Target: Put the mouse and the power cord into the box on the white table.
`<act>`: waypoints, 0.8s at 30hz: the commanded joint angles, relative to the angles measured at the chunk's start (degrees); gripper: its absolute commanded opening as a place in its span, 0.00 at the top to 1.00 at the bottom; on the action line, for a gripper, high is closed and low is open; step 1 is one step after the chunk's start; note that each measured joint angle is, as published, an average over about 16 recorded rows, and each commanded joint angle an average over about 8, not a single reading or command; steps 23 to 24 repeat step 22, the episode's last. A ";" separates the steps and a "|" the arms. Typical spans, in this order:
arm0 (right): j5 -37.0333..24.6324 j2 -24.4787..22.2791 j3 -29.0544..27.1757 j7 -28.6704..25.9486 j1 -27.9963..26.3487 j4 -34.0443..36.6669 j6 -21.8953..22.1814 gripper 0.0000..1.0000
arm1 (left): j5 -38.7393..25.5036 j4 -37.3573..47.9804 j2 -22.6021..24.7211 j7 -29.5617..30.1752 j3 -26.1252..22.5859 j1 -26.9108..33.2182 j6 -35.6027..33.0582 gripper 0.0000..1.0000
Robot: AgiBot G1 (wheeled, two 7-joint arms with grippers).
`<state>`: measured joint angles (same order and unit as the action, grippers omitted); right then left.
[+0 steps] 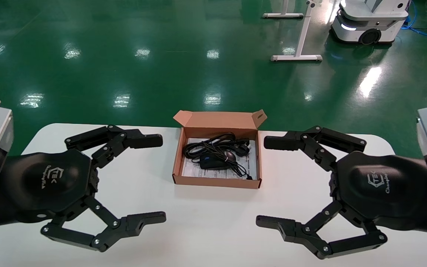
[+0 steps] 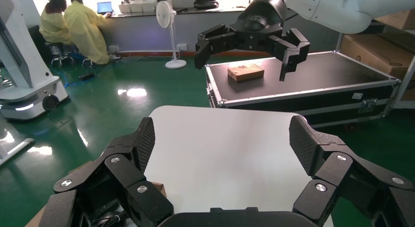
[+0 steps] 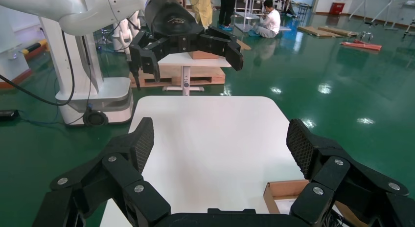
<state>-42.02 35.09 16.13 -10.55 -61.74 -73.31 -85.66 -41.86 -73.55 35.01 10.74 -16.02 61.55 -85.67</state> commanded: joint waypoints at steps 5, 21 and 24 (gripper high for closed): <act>0.00 0.00 0.00 0.00 0.00 0.00 0.00 0.00 | 0.00 0.00 0.00 0.00 0.00 0.00 0.00 0.00; 0.00 0.00 0.00 0.00 0.00 0.00 0.00 0.00 | 0.00 0.00 0.00 0.00 0.00 0.00 0.00 0.00; 0.00 0.00 0.00 0.00 0.00 0.00 0.00 0.00 | 0.00 0.00 0.00 0.00 0.00 0.00 0.00 0.00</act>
